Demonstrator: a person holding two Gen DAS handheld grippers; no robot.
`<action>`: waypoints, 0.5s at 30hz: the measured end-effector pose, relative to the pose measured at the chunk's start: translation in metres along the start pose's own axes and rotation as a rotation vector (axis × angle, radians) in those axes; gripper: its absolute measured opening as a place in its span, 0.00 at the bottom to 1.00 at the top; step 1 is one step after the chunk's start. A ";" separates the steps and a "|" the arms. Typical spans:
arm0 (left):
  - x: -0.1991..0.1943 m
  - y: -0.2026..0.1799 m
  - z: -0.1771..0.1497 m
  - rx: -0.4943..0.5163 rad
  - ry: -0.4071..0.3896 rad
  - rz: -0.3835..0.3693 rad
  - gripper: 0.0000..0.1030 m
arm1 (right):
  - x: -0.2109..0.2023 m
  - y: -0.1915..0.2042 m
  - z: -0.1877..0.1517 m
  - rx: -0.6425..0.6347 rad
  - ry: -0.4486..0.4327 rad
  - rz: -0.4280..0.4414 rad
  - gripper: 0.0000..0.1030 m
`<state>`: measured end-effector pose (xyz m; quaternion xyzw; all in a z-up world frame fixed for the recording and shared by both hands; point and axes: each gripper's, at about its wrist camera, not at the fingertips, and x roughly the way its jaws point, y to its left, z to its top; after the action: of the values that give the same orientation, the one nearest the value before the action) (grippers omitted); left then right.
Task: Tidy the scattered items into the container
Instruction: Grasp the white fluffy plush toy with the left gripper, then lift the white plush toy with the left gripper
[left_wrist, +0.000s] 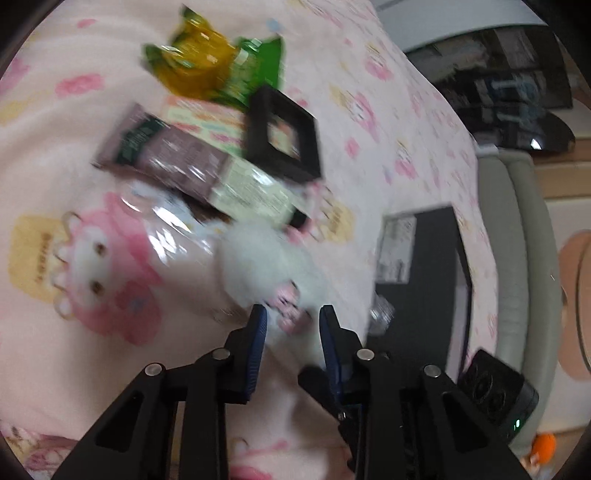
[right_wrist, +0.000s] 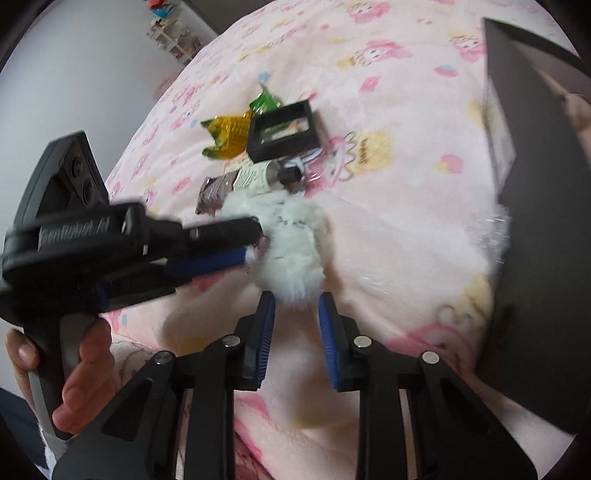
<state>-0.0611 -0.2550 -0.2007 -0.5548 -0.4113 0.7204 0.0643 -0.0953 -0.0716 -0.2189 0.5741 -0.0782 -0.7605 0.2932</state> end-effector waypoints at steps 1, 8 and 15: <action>-0.002 -0.003 -0.002 0.017 -0.006 0.002 0.25 | -0.006 -0.002 -0.001 0.009 -0.010 -0.002 0.24; -0.026 0.011 0.005 -0.091 -0.174 0.131 0.25 | -0.012 -0.009 -0.002 0.028 0.031 -0.024 0.28; -0.009 -0.001 0.029 -0.005 -0.152 0.221 0.26 | 0.009 -0.006 -0.004 -0.026 0.066 -0.051 0.34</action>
<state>-0.0824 -0.2741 -0.1915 -0.5405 -0.3533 0.7621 -0.0481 -0.0949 -0.0702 -0.2303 0.5968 -0.0438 -0.7493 0.2835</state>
